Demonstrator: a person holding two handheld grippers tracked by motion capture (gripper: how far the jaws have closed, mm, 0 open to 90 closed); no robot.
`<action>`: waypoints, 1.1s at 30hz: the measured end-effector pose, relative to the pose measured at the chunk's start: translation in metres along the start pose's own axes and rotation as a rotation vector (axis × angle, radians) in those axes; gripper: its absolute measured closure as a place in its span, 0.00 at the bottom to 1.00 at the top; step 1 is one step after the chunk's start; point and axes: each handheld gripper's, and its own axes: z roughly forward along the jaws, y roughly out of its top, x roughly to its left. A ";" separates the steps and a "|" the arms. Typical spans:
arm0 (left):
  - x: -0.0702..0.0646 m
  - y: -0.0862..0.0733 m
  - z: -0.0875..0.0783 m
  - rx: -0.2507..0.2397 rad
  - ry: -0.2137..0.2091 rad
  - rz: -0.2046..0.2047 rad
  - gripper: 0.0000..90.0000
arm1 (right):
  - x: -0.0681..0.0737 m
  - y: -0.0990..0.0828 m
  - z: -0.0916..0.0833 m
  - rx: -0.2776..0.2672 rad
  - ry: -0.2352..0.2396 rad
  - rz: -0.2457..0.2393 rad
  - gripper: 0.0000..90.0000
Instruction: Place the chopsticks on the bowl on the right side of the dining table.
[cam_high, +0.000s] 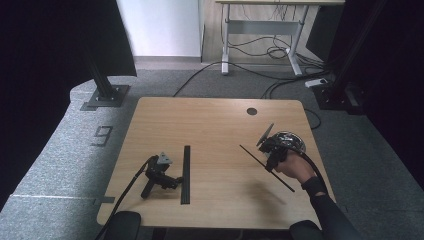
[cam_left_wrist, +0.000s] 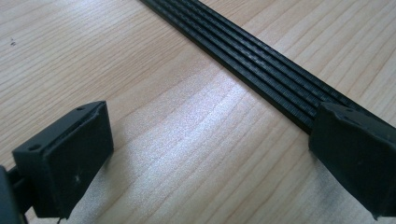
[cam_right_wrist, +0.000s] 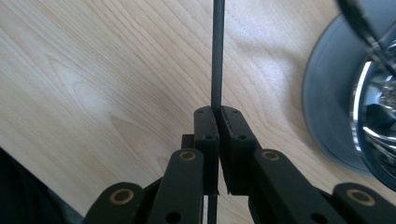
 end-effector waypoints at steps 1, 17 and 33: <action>0.000 0.000 0.000 0.000 0.000 0.000 0.00 | 0.000 0.000 -0.003 -0.005 -0.003 0.001 0.95; 0.000 0.000 0.000 -0.002 0.001 -0.001 0.00 | -0.018 -0.004 -0.054 -0.087 -0.034 0.043 0.95; 0.000 0.000 0.000 -0.001 0.000 -0.001 0.00 | -0.063 -0.004 -0.037 -0.062 -0.082 0.148 0.95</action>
